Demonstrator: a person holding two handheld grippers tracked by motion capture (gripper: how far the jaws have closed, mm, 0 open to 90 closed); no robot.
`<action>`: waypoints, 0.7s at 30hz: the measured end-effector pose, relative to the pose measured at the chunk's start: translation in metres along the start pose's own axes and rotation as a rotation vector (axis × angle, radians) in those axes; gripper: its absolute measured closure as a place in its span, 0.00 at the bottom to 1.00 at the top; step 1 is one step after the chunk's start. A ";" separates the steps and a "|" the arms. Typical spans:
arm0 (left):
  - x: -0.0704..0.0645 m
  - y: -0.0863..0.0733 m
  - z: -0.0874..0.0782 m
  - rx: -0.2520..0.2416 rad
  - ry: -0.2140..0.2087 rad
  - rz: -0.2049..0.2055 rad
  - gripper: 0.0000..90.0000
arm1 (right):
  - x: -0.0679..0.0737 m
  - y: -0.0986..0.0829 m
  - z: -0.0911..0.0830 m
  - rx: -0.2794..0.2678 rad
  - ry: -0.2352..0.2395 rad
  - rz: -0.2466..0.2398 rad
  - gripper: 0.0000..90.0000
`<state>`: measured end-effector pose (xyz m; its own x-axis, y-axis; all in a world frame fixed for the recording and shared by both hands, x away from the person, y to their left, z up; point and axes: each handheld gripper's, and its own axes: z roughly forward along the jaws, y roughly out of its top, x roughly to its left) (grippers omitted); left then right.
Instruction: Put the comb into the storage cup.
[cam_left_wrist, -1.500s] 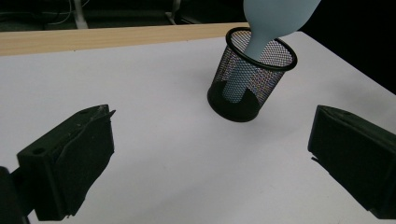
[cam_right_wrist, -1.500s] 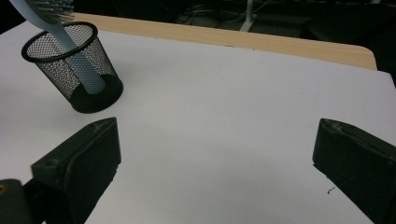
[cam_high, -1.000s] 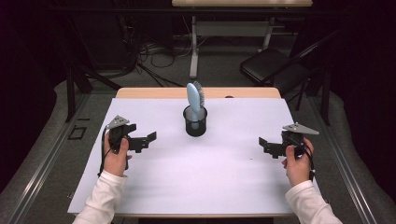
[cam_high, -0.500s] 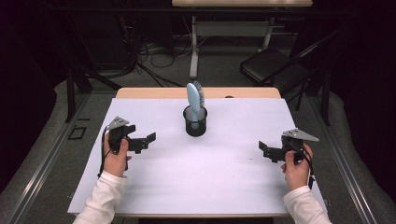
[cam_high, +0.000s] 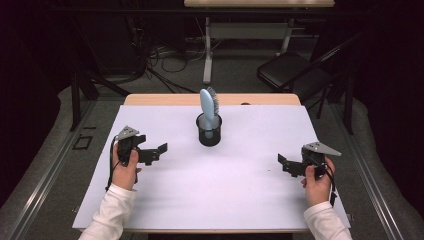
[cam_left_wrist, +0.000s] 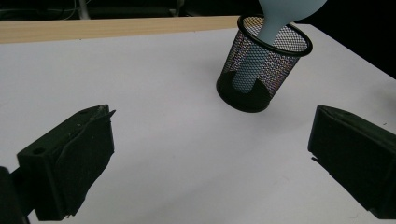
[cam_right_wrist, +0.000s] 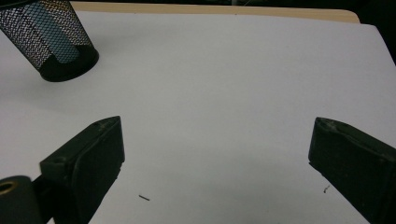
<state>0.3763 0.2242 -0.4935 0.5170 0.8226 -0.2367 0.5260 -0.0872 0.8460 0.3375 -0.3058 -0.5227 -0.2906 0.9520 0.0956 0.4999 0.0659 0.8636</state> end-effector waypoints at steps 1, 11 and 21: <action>0.000 0.000 0.000 -0.001 0.000 0.001 0.00 | 0.000 -0.001 0.001 -0.014 0.000 -0.002 0.04; 0.001 -0.002 0.001 0.001 0.007 0.007 0.01 | 0.001 -0.007 0.001 -0.004 0.009 -0.005 0.05; 0.002 -0.003 0.001 -0.003 0.007 0.006 0.00 | 0.001 -0.011 0.004 -0.004 0.006 0.004 0.05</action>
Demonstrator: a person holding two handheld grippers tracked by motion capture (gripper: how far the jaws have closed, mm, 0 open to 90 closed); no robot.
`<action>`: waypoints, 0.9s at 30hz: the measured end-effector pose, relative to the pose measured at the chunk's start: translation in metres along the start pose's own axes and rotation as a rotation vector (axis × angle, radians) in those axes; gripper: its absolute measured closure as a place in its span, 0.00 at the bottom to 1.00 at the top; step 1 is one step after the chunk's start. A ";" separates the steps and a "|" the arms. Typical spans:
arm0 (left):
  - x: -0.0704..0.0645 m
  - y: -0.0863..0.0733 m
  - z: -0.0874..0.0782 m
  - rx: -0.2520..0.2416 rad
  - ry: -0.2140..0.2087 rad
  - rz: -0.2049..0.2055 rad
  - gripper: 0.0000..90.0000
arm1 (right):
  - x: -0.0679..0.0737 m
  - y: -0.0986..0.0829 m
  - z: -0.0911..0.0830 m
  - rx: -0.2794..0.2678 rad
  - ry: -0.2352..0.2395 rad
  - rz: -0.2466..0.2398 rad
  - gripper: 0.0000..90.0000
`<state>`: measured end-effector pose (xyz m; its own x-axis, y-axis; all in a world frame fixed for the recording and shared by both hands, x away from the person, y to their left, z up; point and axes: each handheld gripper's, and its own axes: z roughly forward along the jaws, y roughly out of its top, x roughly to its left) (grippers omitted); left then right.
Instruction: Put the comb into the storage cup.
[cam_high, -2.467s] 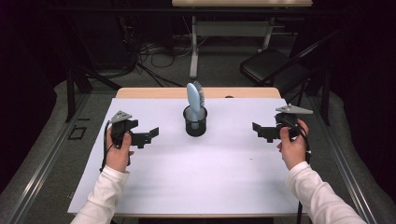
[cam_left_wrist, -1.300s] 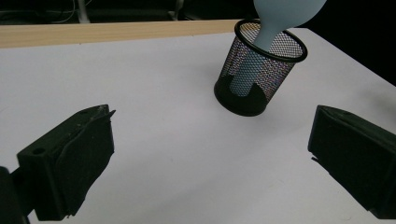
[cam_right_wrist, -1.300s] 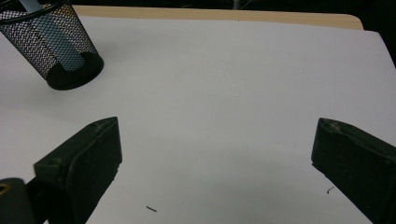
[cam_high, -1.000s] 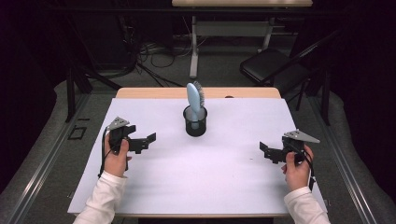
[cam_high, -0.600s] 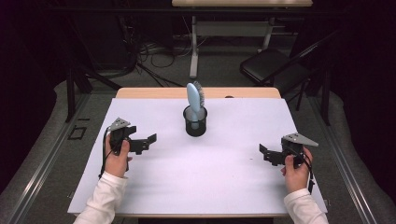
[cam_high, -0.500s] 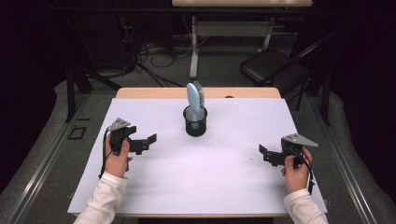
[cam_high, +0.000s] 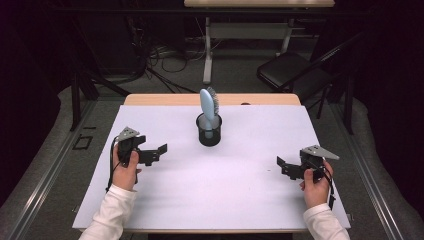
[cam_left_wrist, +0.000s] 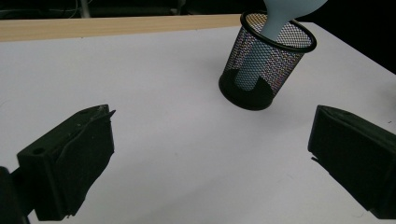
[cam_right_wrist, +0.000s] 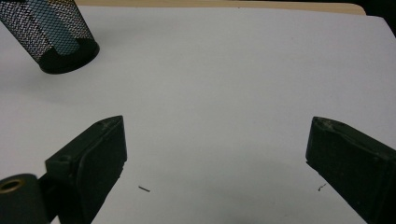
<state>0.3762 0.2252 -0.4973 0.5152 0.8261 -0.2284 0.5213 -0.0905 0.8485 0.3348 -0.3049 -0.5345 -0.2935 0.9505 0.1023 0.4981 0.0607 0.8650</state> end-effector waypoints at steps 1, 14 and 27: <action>0.000 0.000 0.000 0.000 0.001 0.000 0.00 | -0.001 -0.001 0.000 -0.003 -0.002 0.000 0.06; 0.000 -0.001 0.001 0.002 0.004 -0.003 0.00 | -0.002 -0.003 0.002 0.005 0.001 0.009 0.06; 0.001 -0.001 0.001 0.002 0.006 -0.008 0.00 | -0.004 -0.004 0.003 0.007 -0.001 0.015 0.06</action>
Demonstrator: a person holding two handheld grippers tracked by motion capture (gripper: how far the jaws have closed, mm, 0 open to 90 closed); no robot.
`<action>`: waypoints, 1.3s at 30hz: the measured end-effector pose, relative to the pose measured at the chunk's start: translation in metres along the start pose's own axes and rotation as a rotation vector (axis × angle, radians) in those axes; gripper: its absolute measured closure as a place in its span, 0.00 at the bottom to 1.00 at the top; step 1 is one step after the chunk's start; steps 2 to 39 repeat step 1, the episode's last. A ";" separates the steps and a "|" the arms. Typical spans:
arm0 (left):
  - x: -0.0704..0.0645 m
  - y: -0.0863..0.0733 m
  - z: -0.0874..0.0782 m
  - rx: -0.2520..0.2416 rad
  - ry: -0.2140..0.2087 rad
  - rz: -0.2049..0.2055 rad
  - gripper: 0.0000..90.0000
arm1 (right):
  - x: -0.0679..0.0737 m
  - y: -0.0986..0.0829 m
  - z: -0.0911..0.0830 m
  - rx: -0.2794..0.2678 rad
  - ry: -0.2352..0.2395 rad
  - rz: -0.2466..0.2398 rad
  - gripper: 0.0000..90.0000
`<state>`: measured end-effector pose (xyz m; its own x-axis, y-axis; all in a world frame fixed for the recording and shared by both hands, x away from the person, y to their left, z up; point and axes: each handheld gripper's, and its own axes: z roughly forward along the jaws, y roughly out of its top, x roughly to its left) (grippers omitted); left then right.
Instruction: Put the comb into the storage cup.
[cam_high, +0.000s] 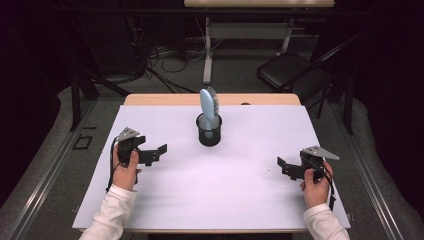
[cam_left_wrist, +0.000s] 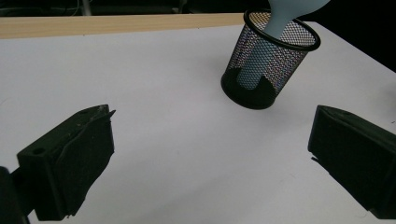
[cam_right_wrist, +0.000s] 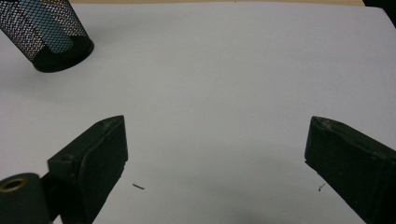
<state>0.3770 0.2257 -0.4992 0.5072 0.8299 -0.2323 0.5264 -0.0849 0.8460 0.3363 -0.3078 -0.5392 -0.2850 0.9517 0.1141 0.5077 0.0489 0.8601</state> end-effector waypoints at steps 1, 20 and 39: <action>0.000 0.000 0.000 0.001 0.000 0.001 0.00 | 0.000 0.000 0.000 0.001 -0.001 -0.001 0.07; 0.000 0.000 0.000 0.001 0.000 0.001 0.00 | 0.000 0.000 0.000 0.001 -0.001 -0.001 0.07; 0.000 0.000 0.000 0.001 0.000 0.001 0.00 | 0.000 0.000 0.000 0.001 -0.001 -0.001 0.07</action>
